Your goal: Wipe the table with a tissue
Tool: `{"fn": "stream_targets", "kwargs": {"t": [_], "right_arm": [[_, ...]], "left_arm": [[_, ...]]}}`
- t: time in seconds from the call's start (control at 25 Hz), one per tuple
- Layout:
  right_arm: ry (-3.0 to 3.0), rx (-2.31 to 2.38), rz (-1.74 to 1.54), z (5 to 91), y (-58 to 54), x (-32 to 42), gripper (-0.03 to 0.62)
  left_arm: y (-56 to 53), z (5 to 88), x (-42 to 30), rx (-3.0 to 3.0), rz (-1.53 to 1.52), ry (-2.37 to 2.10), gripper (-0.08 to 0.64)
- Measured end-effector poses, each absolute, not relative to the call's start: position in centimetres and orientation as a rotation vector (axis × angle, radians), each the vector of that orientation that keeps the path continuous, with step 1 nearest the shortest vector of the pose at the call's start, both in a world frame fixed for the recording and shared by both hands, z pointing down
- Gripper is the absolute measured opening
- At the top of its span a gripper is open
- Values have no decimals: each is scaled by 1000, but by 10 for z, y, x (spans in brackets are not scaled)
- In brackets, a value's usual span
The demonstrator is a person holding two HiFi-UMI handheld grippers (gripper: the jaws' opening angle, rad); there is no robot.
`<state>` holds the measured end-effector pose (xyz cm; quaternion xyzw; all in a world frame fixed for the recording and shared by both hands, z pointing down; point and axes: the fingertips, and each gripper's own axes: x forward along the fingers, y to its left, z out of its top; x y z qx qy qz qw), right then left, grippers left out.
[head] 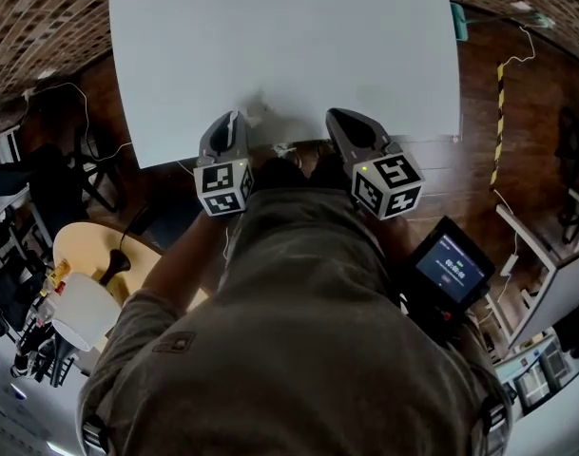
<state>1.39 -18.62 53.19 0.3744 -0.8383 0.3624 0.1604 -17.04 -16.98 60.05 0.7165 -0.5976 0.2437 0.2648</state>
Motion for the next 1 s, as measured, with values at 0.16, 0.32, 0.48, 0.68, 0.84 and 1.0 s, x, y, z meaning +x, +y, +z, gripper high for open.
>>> {"fn": "stream_targets", "kwargs": {"t": [0.16,0.32,0.48,0.68,0.84,1.0], "right_arm": [[-2389,1079,1056,538,-187,20,14],[-2382,1090,1078,539,-187,23,14],[-2379,1102,1096,539,-186,24,14],[-2370,1128,1109,539,-185,29,12],[-2363,1161,1121,540,-186,36,14],[-2358,1184,1130,543,-185,42,14]], "left_arm": [[-171,606,-169,1938,693,-1624,26],[-173,607,-168,1957,741,-1622,26],[-175,607,-161,1972,770,-1601,26],[-180,609,-152,2009,792,-1564,26],[-186,609,-142,2044,801,-1539,26],[-190,615,-132,2066,820,-1509,26]]}}
